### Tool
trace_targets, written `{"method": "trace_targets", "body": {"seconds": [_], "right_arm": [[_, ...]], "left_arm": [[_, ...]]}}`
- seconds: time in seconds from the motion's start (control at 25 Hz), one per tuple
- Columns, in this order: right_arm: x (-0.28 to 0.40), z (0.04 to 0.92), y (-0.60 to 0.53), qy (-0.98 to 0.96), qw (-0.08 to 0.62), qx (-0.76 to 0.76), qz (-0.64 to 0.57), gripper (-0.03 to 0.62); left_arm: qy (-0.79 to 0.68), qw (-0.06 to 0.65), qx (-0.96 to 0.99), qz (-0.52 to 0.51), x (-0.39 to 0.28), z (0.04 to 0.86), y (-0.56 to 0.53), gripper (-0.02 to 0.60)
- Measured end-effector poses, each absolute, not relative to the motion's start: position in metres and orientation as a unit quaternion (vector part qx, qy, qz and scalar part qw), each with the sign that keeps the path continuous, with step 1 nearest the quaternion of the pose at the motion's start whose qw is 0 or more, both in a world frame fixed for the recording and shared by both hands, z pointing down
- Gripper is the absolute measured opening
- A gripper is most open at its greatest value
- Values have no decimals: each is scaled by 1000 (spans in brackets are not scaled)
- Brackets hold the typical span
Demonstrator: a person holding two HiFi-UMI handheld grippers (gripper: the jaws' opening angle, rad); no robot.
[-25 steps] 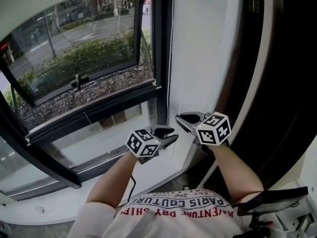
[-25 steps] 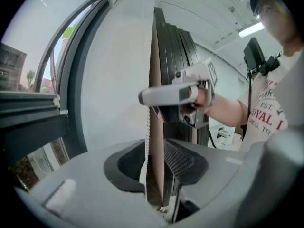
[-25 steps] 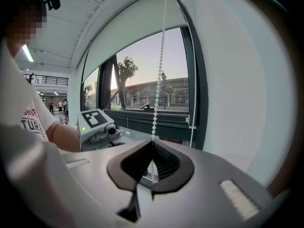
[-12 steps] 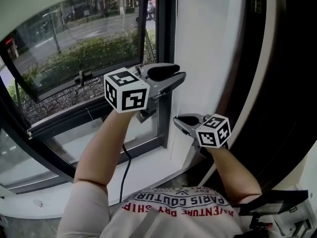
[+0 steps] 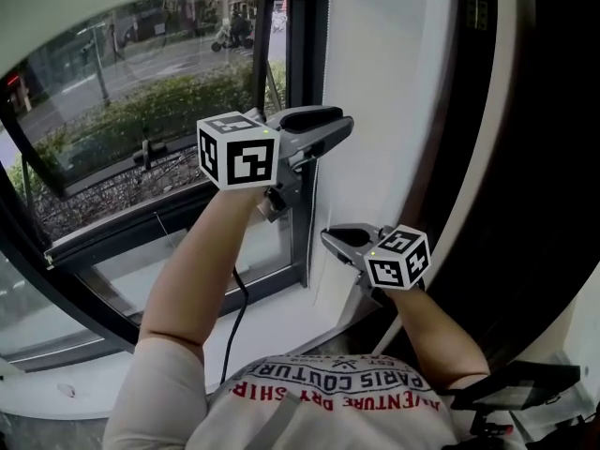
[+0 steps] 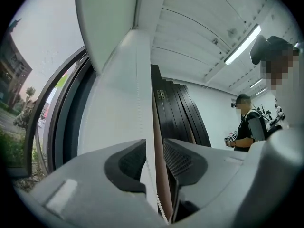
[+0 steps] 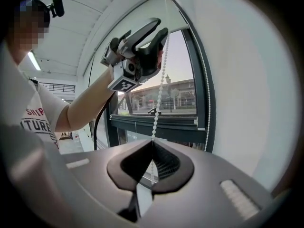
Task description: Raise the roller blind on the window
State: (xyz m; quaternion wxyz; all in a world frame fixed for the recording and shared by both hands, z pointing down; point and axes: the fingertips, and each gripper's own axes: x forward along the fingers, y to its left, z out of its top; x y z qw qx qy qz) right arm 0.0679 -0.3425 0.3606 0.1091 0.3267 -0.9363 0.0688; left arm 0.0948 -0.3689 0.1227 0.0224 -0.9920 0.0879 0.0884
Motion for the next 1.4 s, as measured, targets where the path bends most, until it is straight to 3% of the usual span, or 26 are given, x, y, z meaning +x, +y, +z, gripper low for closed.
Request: {"method": "trace_targets", "body": {"seconds": [0.44,0.56,0.64,1.08,1.4], "right_arm": [[70,363,-349,-933,112,336,64,8],[68,363,-349,-933,113,335,61,8],[66,363,-349,-934,114,335,60,8],[55,364,-351,-937,96,330,66,8],[58,400,-349,-927,131,342,83,8]], "left_arm": [[84,37,-990,103,99,110,-371,138],[94,38,-990,100,102,110,-373,50],[92,35,-990,100,102,110,-373,26],[91,30,-989,113,91,112,-374,15],[101,19,-992,74,92,147,-375,15]]}}
